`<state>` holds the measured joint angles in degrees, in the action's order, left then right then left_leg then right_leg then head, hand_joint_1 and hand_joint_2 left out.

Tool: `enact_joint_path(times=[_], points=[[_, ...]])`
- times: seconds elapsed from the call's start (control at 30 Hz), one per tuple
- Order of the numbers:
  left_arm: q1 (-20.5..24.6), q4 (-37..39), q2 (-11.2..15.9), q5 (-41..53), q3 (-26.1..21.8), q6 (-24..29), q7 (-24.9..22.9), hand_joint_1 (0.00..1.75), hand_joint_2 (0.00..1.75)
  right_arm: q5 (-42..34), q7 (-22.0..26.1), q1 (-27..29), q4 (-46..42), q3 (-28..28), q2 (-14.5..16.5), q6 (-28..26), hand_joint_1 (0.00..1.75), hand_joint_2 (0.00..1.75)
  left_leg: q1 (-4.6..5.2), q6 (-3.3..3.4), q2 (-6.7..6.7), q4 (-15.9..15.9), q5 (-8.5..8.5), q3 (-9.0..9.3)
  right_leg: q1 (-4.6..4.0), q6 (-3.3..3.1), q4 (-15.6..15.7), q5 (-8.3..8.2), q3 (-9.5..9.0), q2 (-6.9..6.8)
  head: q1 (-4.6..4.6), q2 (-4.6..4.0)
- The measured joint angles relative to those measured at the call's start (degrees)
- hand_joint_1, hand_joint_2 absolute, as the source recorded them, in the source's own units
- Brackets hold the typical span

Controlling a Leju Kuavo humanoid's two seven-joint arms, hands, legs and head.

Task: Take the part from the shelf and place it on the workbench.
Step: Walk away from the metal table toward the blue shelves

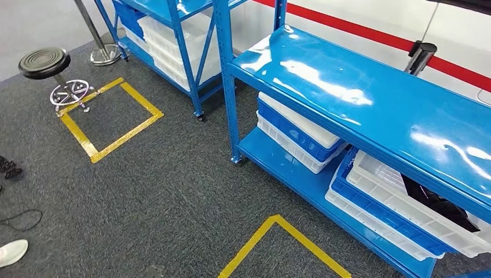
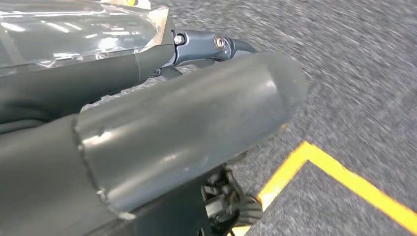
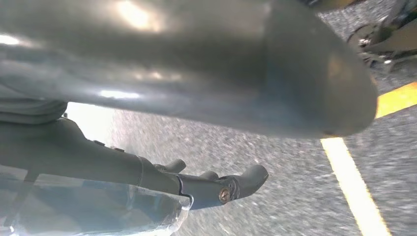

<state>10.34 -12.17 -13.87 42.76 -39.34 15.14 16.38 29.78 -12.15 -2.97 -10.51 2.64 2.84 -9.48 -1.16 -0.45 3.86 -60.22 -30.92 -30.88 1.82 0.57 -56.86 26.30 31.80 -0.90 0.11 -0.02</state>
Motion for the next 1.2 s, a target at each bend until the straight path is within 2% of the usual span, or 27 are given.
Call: enact_joint_path(times=[0.07, 0.1, 0.13, 0.17, 0.2, 0.27, 0.3, 0.37, 0.4, 0.47, 0.5, 0.57, 0.63, 0.67, 0.7, 0.73, 0.77, 0.8, 0.83, 0.87, 0.93, 1.0, 1.07, 1.1, 1.13, 1.17, 1.2], points=[[-0.66, 0.01, 0.24, -0.04, 0.22, -0.44, 1.43, 0.00, 0.00, -0.66, -0.52, -0.03, 0.00, 0.26, 0.03, -0.41, 0.00, 0.00, -0.07, -0.06, -3.17, -7.76, -4.29, -3.35, -0.22, -0.58, -0.03, -0.25, 0.22, 1.35, -0.23, 0.00], [-1.38, 0.03, 0.55, -0.05, 0.30, -1.06, 2.79, 0.00, 0.00, -1.16, -0.86, 0.00, 0.00, 0.56, 0.04, -0.71, 0.00, 0.00, -0.06, -0.01, -3.67, -11.29, -5.64, -5.02, -0.39, -0.71, -0.04, -0.31, 0.28, 2.20, -0.23, 0.00], [-2.36, 0.05, 1.01, -0.11, 0.36, -1.87, 4.38, 0.00, 0.00, -1.63, -1.20, 0.05, 0.00, 0.97, 0.01, -0.97, 0.00, 0.00, -0.06, 0.09, -3.86, -13.11, -5.84, -5.99, -0.54, -0.77, -0.05, -0.34, 0.29, 3.17, -0.23, 0.00], [-3.42, 0.09, 1.50, -0.21, 0.40, -2.63, 5.81, 0.00, 0.00, -1.94, -1.49, 0.12, 0.00, 1.39, -0.04, -1.11, 0.00, 0.00, -0.06, 0.26, -3.98, -12.72, -4.87, -5.97, -0.64, -0.81, -0.07, -0.36, 0.25, 4.18, -0.24, 0.00], [-4.40, 0.13, 1.99, -0.36, 0.40, -3.18, 6.83, 0.00, 0.00, -2.08, -1.72, 0.19, 0.00, 1.75, -0.11, -1.15, 0.00, 0.00, -0.06, 0.49, -4.23, -10.11, -2.93, -4.92, -0.71, -0.83, -0.08, -0.39, 0.18, 5.16, -0.24, 0.00], [-5.70, 0.20, 2.84, -0.62, 0.39, -3.65, 7.54, 0.00, 0.00, -2.15, -1.94, 0.30, 0.00, 2.32, -0.16, -1.16, 0.00, 0.00, -0.06, 1.17, -6.49, -2.11, 1.19, -1.48, -0.85, -0.75, -0.14, -0.42, 0.13, 6.74, -0.25, 0.00], [-6.00, 0.25, 3.19, -0.71, 0.39, -3.69, 7.47, 0.00, 0.00, -2.15, -1.98, 0.31, 0.00, 2.55, -0.14, -1.18, 0.00, 0.00, -0.03, 1.44, -7.52, 0.84, 2.36, -0.25, -0.97, -0.62, -0.18, -0.45, 0.23, 7.26, -0.26, 0.00], [-6.13, 0.33, 3.67, -0.86, 0.38, -3.62, 7.15, 0.00, 0.00, -2.13, -2.00, 0.33, 0.00, 2.93, -0.08, -1.24, 0.00, 0.00, 0.25, 1.80, -8.35, 2.97, 2.86, 0.55, -1.08, -0.08, -0.15, -0.64, 0.77, 8.08, -0.26, 0.00], [-6.13, 0.35, 3.75, -0.96, 0.37, -3.57, 7.00, 0.00, 0.00, -2.08, -2.01, 0.36, 0.01, 3.07, -0.11, -1.30, 0.00, 0.00, 0.36, 1.97, -7.63, 3.20, 3.07, 0.57, -1.12, 0.33, -0.03, -0.78, 1.11, 8.54, -0.30, 0.00], [-6.13, 0.35, 3.82, -1.14, 0.34, -3.45, 6.76, 0.00, 0.00, -1.95, -2.04, 0.34, 0.02, 3.27, -0.21, -1.51, 0.00, 0.00, 0.34, 2.60, -6.30, 4.05, 3.73, 0.77, -1.23, 0.72, -1.15, -0.19, 2.05, 7.09, -0.23, 0.00], [-6.19, 0.36, 3.81, -1.18, 0.33, -3.38, 6.66, 0.00, 0.00, -1.86, -2.06, 0.23, 0.02, 3.33, -0.27, -1.61, 0.00, 0.00, 0.24, 2.93, -5.44, 4.49, 4.05, 0.85, -1.35, 0.63, -3.11, 1.01, 3.04, 5.53, -0.11, 0.00], [-6.41, 0.39, 3.80, -1.26, 0.30, -3.15, 6.53, 0.00, 0.00, -1.70, -2.06, 0.01, 0.02, 3.46, -0.32, -1.71, 0.00, 0.00, 0.23, 3.28, -3.58, 4.78, 4.27, 0.80, -1.30, 0.24, -10.24, 4.81, 6.47, 2.50, 0.17, 0.00], [-6.58, 0.43, 3.83, -1.35, 0.25, -2.85, 6.51, 0.00, 0.00, -1.58, -2.05, 0.02, 0.02, 3.62, -0.35, -1.70, 0.00, 0.00, 0.26, 3.27, -1.62, 4.74, 4.26, 0.64, -0.90, 0.72, -16.46, 7.26, 9.22, 1.69, 0.28, 0.00], [-6.60, 0.44, 3.83, -1.39, 0.22, -2.72, 6.53, 0.00, 0.00, -1.51, -2.05, 0.10, 0.02, 3.69, -0.39, -1.69, 0.00, 0.00, 0.21, 3.19, -0.74, 4.71, 4.23, 0.60, -0.64, 1.33, -16.72, 7.17, 9.02, 1.43, 0.29, 0.00], [-6.59, 0.44, 3.82, -1.45, 0.21, -2.62, 6.56, 0.00, 0.00, -1.44, -2.06, 0.17, 0.02, 3.74, -0.44, -1.68, 0.00, 0.00, 0.11, 3.03, 0.02, 4.65, 4.15, 0.62, -0.37, 2.08, -14.37, 6.19, 7.47, 1.04, 0.31, 0.00], [-6.58, 0.44, 3.81, -1.56, 0.21, -2.54, 6.59, 0.00, 0.00, -1.35, -2.06, 0.21, 0.02, 3.79, -0.50, -1.68, 0.00, 0.00, 0.00, 2.75, 0.73, 4.48, 4.00, 0.68, -0.07, 2.84, -10.12, 4.76, 4.90, 0.01, 0.33, 0.00], [-6.57, 0.44, 3.81, -1.68, 0.20, -2.50, 6.60, 0.00, 0.00, -1.26, -2.06, 0.16, 0.02, 3.83, -0.54, -1.67, 0.00, 0.00, 0.05, 2.34, 1.39, 4.20, 3.75, 0.71, 0.09, 3.30, -5.86, 3.41, 2.37, -1.51, 0.43, 0.00], [-6.58, 0.44, 3.82, -1.79, 0.20, -2.46, 6.62, 0.00, 0.00, -1.19, -2.06, 0.06, 0.02, 3.86, -0.53, -1.66, 0.00, 0.00, 0.13, 1.84, 2.02, 3.90, 3.43, 0.80, 0.12, 3.33, -2.61, 2.34, 0.50, -2.67, 0.48, 0.00], [-6.56, 0.44, 3.83, -1.89, 0.19, -2.43, 6.64, 0.00, 0.00, -1.15, -2.06, -0.03, 0.02, 3.91, -0.51, -1.65, 0.00, 0.00, 0.27, 1.38, 2.59, 3.64, 3.15, 0.93, 0.08, 3.04, -0.80, 1.72, -0.52, -3.48, 0.42, 0.00], [-6.50, 0.44, 3.84, -1.92, 0.19, -2.41, 6.66, 0.00, 0.00, -1.12, -2.06, -0.07, 0.02, 3.97, -0.49, -1.65, 0.00, 0.00, 0.37, 1.02, 3.13, 3.54, 2.97, 1.12, -0.07, 2.54, -0.52, 1.51, -0.51, -3.47, 0.36, 0.00], [-6.30, 0.44, 3.82, -1.96, 0.19, -2.39, 6.69, 0.00, 0.00, -1.08, -2.06, 0.02, 0.02, 4.11, -0.52, -1.64, 0.00, 0.00, 0.00, 0.40, 3.70, 3.50, 2.66, 1.57, 0.04, 1.60, -0.54, 1.33, -0.26, -2.08, 0.12, 0.00], [-6.25, 0.44, 3.81, -1.99, 0.18, -2.37, 6.71, 0.00, 0.00, -0.98, -2.04, 0.04, 0.02, 4.18, -0.53, -1.64, 0.00, 0.00, -0.47, -0.18, 1.12, 1.21, 0.51, 0.87, 0.28, 0.75, -0.46, 1.06, -0.33, -0.76, 0.02, 0.00], [-6.46, 0.46, 3.82, -2.10, 0.18, -2.35, 6.71, 0.00, 0.00, -0.81, -1.99, 0.00, 0.02, 4.19, -0.48, -1.65, 0.00, 0.00, -0.57, -0.33, -2.49, -5.58, -3.74, -2.07, 0.14, 0.10, -0.45, 0.77, -0.23, 0.58, -0.17, 0.00], [-6.61, 0.48, 3.82, -2.16, 0.18, -2.35, 6.70, 0.00, 0.00, -0.72, -1.97, 0.01, 0.02, 4.20, -0.45, -1.65, 0.00, 0.00, -0.54, -0.24, -3.28, -9.61, -5.58, -3.97, -0.05, -0.09, -0.47, 0.69, -0.08, 1.34, -0.21, 0.00], [-6.73, 0.50, 3.82, -2.21, 0.17, -2.35, 6.69, 0.00, 0.00, -0.65, -1.95, 0.05, 0.02, 4.20, -0.43, -1.65, 0.00, 0.00, -0.53, -0.09, -3.62, -12.53, -6.48, -5.44, -0.25, -0.22, -0.48, 0.62, 0.02, 2.14, -0.23, 0.00], [-6.82, 0.52, 3.82, -2.25, 0.17, -2.35, 6.68, 0.00, 0.00, -0.61, -1.95, 0.10, 0.02, 4.20, -0.43, -1.65, 0.00, 0.00, -0.52, 0.13, -3.78, -13.51, -6.18, -6.05, -0.41, -0.27, -0.50, 0.59, 0.05, 3.00, -0.23, 0.00], [-6.85, 0.52, 3.82, -2.27, 0.17, -2.35, 6.68, 0.00, 0.00, -0.60, -1.95, 0.15, 0.02, 4.21, -0.44, -1.65, 0.00, 0.00, -0.51, 0.43, -3.98, -12.13, -4.69, -5.54, -0.53, -0.30, -0.51, 0.56, 0.00, 3.86, -0.23, 0.00]])
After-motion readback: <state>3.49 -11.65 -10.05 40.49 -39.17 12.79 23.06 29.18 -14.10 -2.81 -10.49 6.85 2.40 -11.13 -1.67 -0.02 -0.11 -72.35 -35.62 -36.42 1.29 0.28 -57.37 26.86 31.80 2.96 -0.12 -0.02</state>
